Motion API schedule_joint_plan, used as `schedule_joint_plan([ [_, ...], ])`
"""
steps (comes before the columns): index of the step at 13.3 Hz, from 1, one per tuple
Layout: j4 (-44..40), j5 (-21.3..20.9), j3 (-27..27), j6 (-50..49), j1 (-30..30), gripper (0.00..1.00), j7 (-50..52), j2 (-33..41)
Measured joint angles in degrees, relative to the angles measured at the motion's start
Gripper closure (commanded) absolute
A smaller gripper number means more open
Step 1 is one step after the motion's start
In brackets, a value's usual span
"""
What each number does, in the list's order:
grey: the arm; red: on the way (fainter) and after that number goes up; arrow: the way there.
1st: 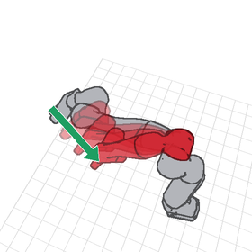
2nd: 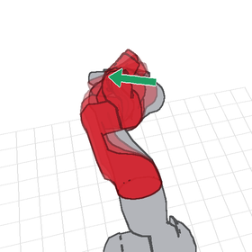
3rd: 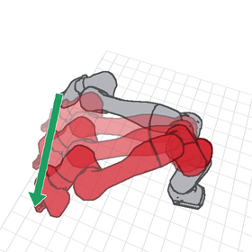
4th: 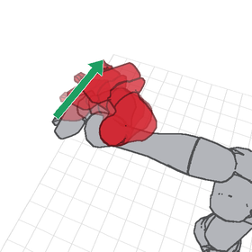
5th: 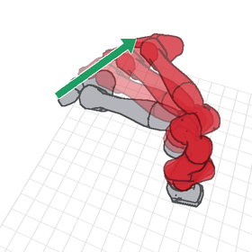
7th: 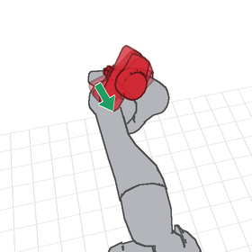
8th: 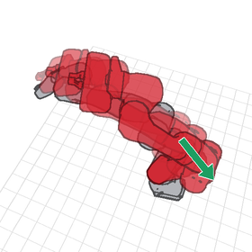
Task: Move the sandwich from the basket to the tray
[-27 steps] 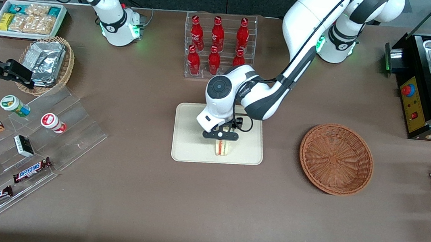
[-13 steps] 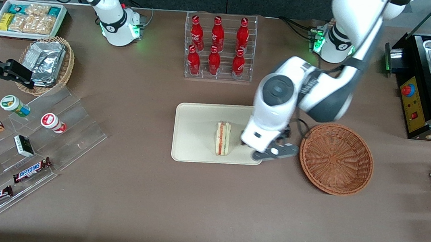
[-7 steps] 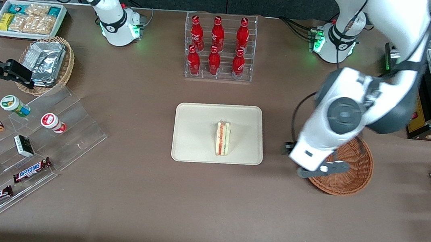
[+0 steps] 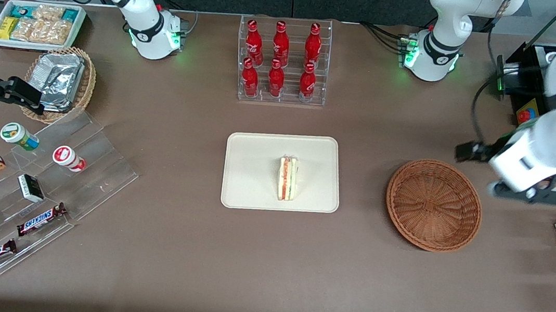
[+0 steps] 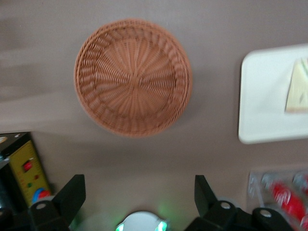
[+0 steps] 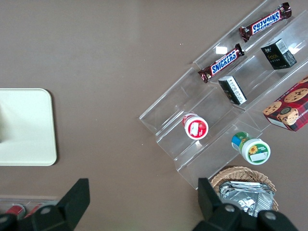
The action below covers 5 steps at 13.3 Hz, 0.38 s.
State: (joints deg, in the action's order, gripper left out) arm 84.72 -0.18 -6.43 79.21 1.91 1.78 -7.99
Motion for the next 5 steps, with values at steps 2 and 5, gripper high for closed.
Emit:
schedule_joint_plan([
  [2,0.44,0.0,-0.13,-4.38,-1.05,0.0,-3.59,3.18],
  [5,0.77,-0.04,-0.16,-6.74,-2.67,0.0,-4.5,5.7],
])
